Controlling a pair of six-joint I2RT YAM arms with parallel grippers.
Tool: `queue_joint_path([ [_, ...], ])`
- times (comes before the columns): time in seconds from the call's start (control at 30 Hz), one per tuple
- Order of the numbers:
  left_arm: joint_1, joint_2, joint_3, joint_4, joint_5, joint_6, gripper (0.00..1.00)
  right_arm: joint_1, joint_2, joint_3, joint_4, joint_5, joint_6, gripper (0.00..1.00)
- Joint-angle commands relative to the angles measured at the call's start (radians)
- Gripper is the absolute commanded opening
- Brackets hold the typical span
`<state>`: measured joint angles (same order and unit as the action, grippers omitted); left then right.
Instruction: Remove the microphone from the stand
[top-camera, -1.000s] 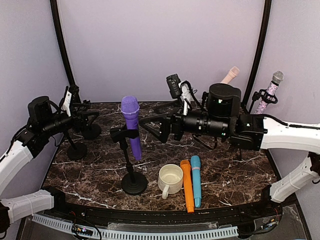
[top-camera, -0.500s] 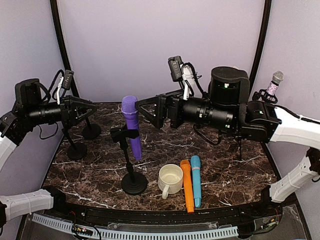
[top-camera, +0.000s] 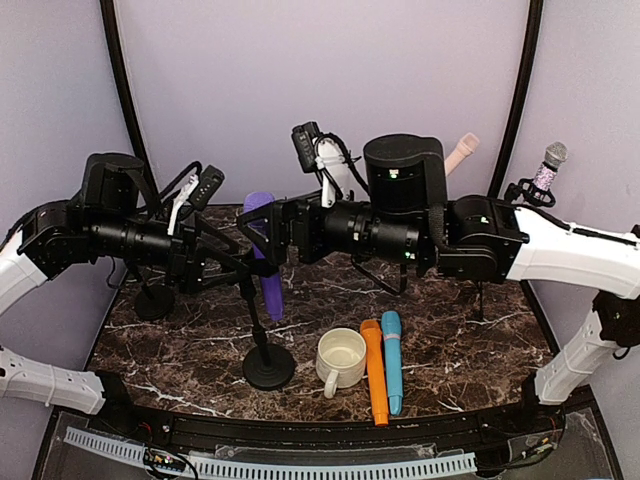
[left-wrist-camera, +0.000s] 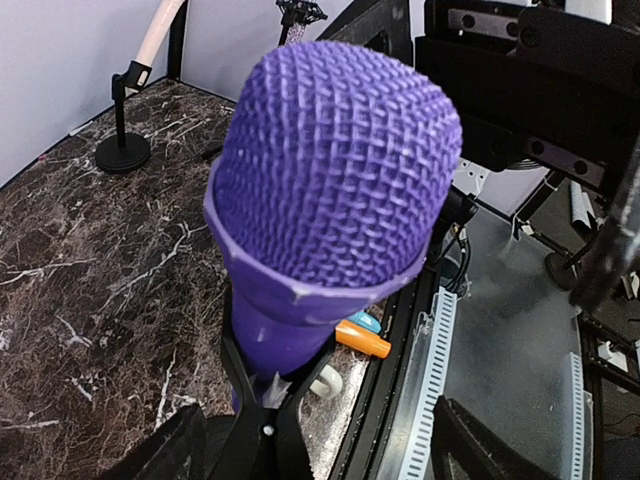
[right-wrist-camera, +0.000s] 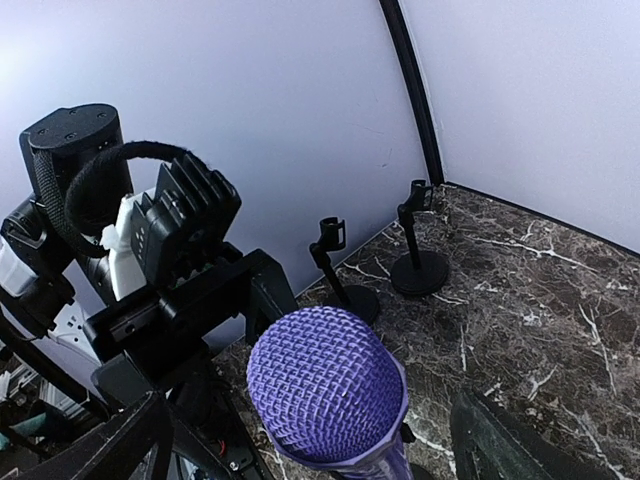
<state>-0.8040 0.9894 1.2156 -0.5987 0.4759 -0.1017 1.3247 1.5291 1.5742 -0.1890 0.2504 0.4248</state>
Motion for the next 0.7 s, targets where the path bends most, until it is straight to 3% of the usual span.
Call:
queue_joint_path([
  [0.0, -0.054, 0.017, 0.034, -0.042, -0.149, 0.065, 0.79, 0.016, 0.003, 0.026, 0.011, 0.038, 0.01, 0.97],
  [0.07, -0.059, 0.018, 0.028, -0.039, -0.18, 0.082, 0.79, 0.017, -0.005, 0.009, 0.026, 0.036, 0.016, 0.97],
  [0.47, -0.065, 0.001, -0.015, 0.025, -0.184, 0.156, 0.52, 0.017, -0.063, -0.083, 0.075, 0.059, 0.035, 0.96],
  [0.67, -0.064, 0.006, 0.001, 0.029, -0.153, 0.166, 0.53, 0.017, -0.052, -0.074, 0.06, 0.061, 0.027, 0.98],
])
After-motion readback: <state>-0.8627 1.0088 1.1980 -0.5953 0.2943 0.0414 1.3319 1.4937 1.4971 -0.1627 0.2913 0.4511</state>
